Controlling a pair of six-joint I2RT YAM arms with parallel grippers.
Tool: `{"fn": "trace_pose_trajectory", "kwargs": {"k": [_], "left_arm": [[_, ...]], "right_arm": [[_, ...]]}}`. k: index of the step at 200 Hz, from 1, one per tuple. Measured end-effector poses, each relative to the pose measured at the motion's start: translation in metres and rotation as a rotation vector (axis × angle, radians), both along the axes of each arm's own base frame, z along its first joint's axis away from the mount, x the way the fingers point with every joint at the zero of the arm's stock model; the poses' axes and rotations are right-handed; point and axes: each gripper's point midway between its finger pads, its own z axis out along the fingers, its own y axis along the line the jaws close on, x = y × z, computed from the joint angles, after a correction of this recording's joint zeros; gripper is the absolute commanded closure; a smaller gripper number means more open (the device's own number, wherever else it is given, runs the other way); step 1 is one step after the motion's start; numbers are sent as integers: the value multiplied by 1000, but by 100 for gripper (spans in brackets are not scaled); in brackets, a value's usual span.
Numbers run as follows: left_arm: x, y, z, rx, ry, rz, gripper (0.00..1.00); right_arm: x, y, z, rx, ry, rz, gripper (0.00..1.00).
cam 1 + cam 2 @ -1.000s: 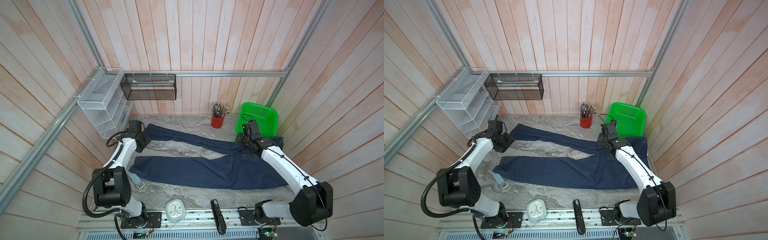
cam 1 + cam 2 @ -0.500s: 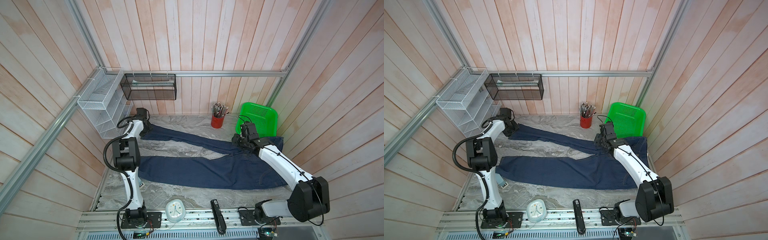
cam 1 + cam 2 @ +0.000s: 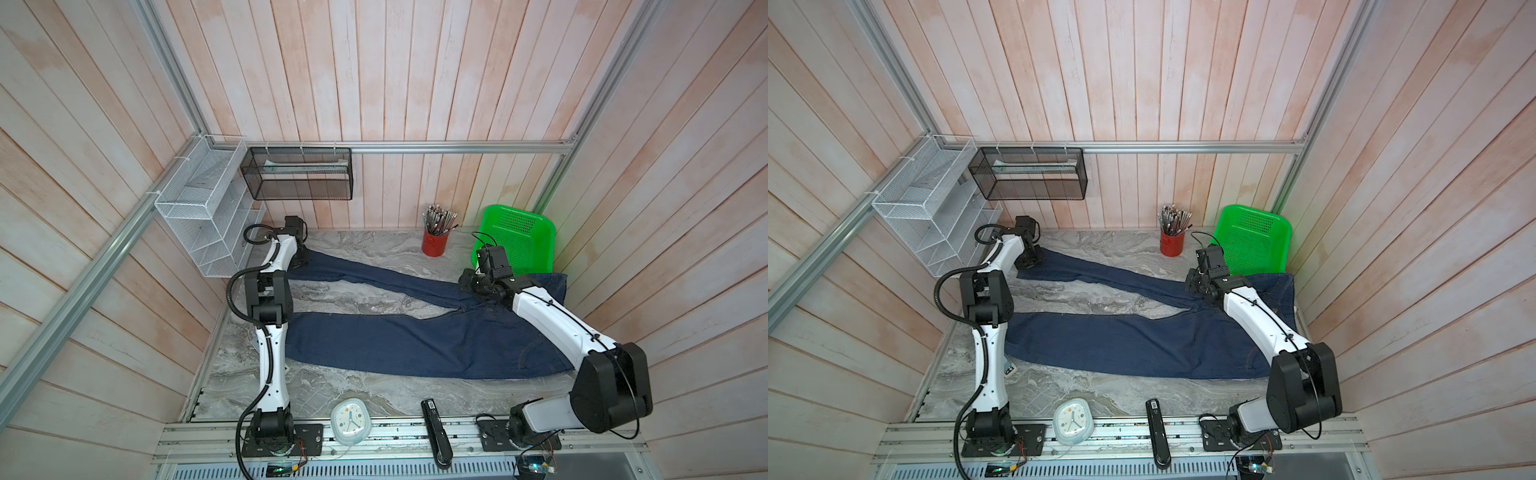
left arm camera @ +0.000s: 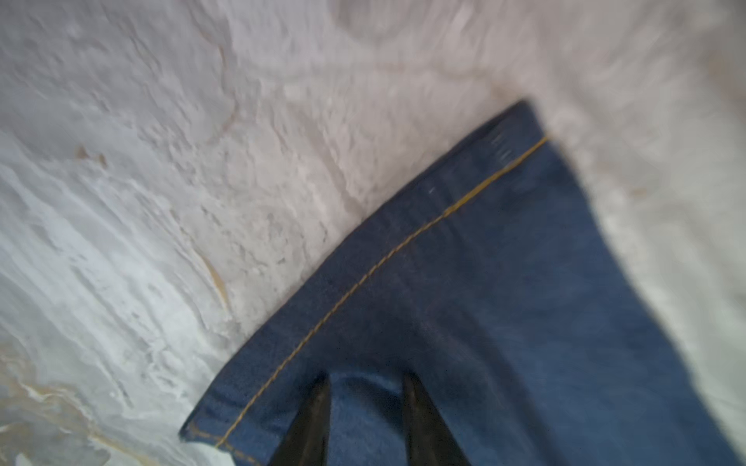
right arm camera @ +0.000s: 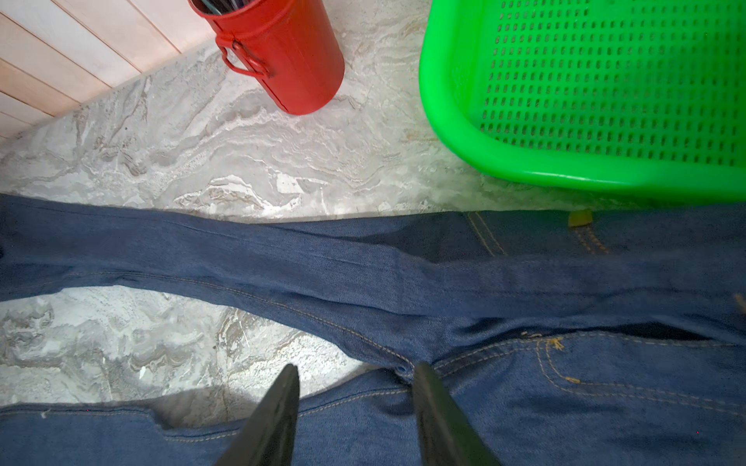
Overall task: Fold and stack the trousers
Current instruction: Flatten out the trousers at the center of the table.
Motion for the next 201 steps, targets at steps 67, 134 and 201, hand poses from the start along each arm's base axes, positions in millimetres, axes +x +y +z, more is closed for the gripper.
{"fn": "trace_pose_trajectory", "kwargs": {"k": [67, 134, 201], "left_arm": [[-51, 36, -2, 136, 210, 28, 69], [-116, 82, -2, 142, 382, 66, 65], [-114, 67, -1, 142, 384, 23, 62]], "right_arm": [[4, -2, -4, -26, 7, 1, 52], [26, -14, -28, -138, 84, -26, 49], [36, 12, -6, -305, 62, 136, 42]]}}
